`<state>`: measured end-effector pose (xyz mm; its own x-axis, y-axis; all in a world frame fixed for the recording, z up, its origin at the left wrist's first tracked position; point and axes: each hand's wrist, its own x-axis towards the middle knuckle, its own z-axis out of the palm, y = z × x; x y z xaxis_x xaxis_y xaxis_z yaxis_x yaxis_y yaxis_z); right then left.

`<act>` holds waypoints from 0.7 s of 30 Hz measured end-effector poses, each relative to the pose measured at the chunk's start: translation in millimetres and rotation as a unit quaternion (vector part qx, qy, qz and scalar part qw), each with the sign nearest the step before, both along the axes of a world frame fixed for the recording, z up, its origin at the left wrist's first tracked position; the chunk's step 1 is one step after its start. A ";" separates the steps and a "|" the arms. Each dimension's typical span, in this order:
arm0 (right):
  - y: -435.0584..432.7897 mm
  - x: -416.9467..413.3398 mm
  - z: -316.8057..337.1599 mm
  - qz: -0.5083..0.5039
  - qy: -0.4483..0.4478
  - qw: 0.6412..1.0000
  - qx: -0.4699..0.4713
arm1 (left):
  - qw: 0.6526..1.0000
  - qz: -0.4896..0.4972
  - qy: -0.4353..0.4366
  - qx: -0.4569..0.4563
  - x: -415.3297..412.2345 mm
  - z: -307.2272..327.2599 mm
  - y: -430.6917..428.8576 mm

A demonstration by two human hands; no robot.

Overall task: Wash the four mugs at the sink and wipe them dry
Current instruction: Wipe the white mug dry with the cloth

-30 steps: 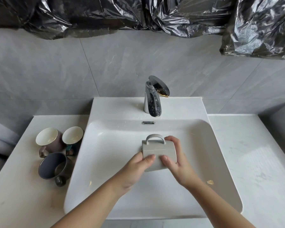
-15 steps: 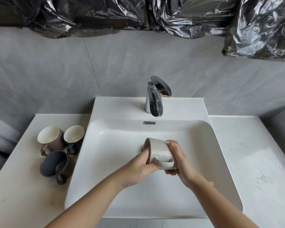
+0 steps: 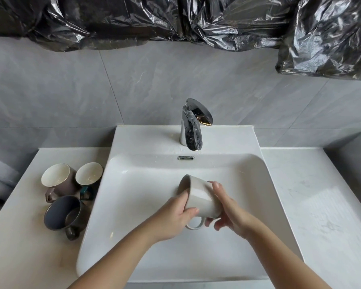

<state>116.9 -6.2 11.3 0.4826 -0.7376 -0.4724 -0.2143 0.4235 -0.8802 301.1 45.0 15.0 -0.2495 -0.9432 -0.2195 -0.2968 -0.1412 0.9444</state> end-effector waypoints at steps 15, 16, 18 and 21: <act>-9.3 -0.9 -8.5 0.059 -0.005 0.994 -0.088 | 0.973 0.058 0.214 0.063 10.7 3.7 -2.7; -9.3 -0.1 -8.6 0.058 0.001 0.991 -0.118 | 0.969 0.060 0.226 0.074 10.7 4.3 -4.0; -8.3 0.2 -11.6 0.069 0.020 0.970 -0.232 | 0.959 0.074 0.253 0.102 11.6 3.0 -7.3; -5.5 -4.4 -16.1 0.082 0.022 0.953 -0.290 | 0.968 0.051 0.226 0.097 16.5 1.1 -11.2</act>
<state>112.4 -11.7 -4.7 0.6031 -0.7971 -0.0305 -0.2787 -0.1747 -0.9443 317.5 33.9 16.1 -0.2697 -0.9199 -0.2847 0.1657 -0.3356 0.9273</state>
